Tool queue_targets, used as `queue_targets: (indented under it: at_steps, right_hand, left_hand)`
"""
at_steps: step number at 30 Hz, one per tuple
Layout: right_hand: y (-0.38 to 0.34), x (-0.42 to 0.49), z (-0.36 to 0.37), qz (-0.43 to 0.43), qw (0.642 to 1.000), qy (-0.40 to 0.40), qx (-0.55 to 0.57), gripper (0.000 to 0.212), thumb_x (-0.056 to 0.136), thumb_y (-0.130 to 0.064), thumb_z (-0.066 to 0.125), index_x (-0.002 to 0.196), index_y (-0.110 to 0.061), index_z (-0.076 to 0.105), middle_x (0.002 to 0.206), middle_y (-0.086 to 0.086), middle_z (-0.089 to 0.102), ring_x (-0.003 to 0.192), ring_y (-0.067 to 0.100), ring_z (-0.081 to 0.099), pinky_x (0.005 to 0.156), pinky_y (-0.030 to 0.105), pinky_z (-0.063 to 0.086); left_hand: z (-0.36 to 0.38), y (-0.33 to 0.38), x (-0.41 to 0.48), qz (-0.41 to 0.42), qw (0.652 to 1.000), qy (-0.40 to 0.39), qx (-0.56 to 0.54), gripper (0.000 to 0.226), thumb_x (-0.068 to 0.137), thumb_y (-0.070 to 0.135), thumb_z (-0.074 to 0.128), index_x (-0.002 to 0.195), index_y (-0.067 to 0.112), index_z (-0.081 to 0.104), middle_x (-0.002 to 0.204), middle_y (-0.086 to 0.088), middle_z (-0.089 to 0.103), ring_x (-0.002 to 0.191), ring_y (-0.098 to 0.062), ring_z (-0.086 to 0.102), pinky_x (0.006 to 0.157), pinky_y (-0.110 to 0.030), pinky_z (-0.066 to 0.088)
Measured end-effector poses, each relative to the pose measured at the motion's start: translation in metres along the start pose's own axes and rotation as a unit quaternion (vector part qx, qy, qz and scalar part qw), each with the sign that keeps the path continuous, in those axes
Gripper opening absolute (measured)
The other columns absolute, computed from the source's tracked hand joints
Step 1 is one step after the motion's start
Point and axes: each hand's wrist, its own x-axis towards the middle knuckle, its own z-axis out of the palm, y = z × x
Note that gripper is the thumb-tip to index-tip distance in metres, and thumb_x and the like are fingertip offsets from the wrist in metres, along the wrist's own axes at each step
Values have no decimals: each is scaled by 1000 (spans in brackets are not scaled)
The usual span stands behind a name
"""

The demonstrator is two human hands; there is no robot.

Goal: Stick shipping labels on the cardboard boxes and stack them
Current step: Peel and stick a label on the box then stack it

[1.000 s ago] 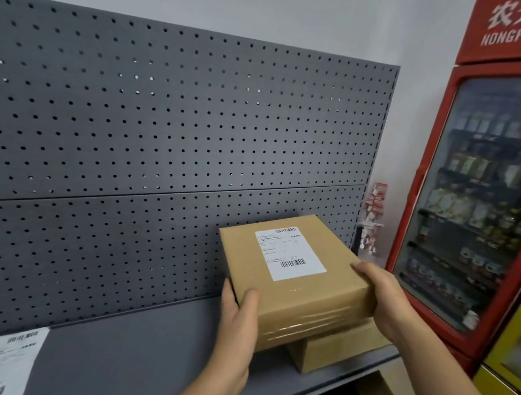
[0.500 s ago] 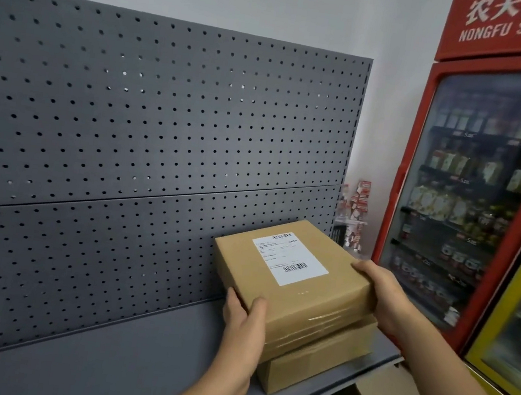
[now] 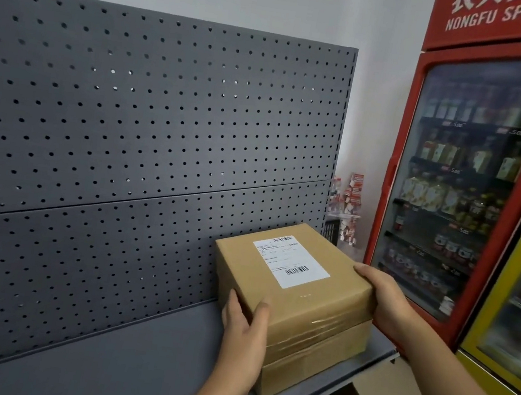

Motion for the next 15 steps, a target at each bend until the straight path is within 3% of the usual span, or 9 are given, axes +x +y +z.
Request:
queue_targets:
  at_steps: [4,7,10,13,15]
  right_hand:
    - [3,-2,-1,-23,1000,15,-9,30,99,-33,55,114,-22,78,119,5,75,116,26,65,108,46,44]
    - [2,-5,0,-75,994,71,-25,22,97,-27,64,114,-23,78,118,0,74,116,21,64,107,43,46]
    - [-2,-10,3,-117,986,102,-55,20,97,-21,66,114,-20,78,116,-1,75,114,18,65,103,40,50]
    - [-10,-14,2,-162,972,111,-129,20,98,-19,66,114,-17,77,111,-3,75,109,14,66,99,38,52]
    - [-15,-13,0,-193,948,117,-226,19,98,-20,64,112,-18,77,107,-7,75,103,9,66,94,34,53]
  left_hand:
    - [3,-1,0,13,1000,9,12,78,104,45,49,165,24,5,165,11,17,138,-10,38,111,-28,33]
    - [2,-2,1,28,999,14,27,78,104,45,50,165,22,7,166,9,18,145,-14,37,113,-28,33]
    - [-2,-4,3,30,999,10,29,81,101,47,55,164,22,11,164,8,21,137,-10,40,108,-25,32]
    - [-11,-6,9,31,999,20,28,80,98,53,60,162,23,22,159,8,32,136,-10,45,114,-31,36]
    - [-19,-7,16,28,997,31,59,67,101,53,53,157,24,33,155,5,44,133,-14,51,113,-36,41]
